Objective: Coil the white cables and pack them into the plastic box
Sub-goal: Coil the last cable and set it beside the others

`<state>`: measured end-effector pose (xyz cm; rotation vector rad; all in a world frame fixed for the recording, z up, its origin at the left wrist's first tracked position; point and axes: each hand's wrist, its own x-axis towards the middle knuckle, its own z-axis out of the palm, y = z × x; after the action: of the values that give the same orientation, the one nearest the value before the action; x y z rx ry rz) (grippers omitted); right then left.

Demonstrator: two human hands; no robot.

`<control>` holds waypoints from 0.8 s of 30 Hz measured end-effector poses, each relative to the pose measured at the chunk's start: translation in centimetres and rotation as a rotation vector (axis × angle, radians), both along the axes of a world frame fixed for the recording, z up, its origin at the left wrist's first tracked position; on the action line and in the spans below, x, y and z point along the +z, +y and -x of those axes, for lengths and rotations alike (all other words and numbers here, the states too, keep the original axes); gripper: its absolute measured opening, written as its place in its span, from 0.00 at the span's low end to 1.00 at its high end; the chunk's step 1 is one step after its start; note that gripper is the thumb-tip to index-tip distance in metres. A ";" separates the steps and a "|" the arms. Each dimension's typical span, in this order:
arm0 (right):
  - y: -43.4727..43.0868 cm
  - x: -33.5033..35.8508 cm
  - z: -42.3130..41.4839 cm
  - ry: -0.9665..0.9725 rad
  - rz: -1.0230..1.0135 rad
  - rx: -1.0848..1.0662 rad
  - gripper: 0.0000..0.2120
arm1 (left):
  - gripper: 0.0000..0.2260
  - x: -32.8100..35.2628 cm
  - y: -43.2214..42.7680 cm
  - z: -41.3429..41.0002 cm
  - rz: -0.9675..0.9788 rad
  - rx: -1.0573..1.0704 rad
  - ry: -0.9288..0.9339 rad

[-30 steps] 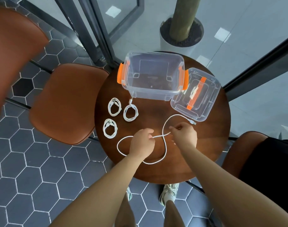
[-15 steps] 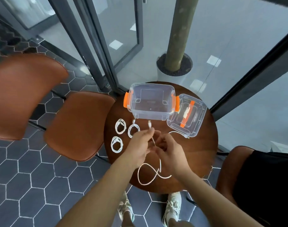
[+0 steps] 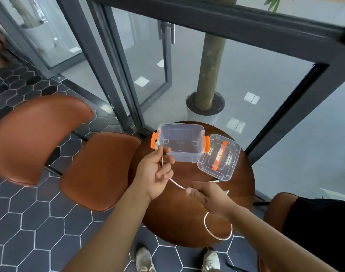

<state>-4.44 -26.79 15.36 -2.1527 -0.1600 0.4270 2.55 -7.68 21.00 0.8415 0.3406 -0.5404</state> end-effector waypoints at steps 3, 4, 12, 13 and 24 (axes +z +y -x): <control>-2.4 -1.1 -0.9 0.008 0.269 0.152 0.20 | 0.14 1.4 0.8 0.2 -0.061 -0.214 -0.052; -2.9 -0.9 -1.3 0.046 0.308 0.156 0.18 | 0.14 1.9 1.0 0.4 -0.166 -0.329 -0.103; -1.8 5.3 -5.3 0.168 0.016 -0.152 0.13 | 0.15 2.1 0.0 2.3 -0.770 -0.826 -0.190; -1.1 6.2 -5.3 0.158 -0.010 -0.164 0.15 | 0.14 1.7 -0.3 2.5 -0.809 -0.788 -0.194; 1.9 6.1 -1.4 -0.255 0.228 -0.094 0.14 | 0.13 -0.1 -2.0 3.5 -0.814 -0.340 -0.186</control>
<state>-3.05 -24.86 21.46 -2.4245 -0.1579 0.1186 -0.92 -9.66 20.87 1.7464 0.2420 -0.6378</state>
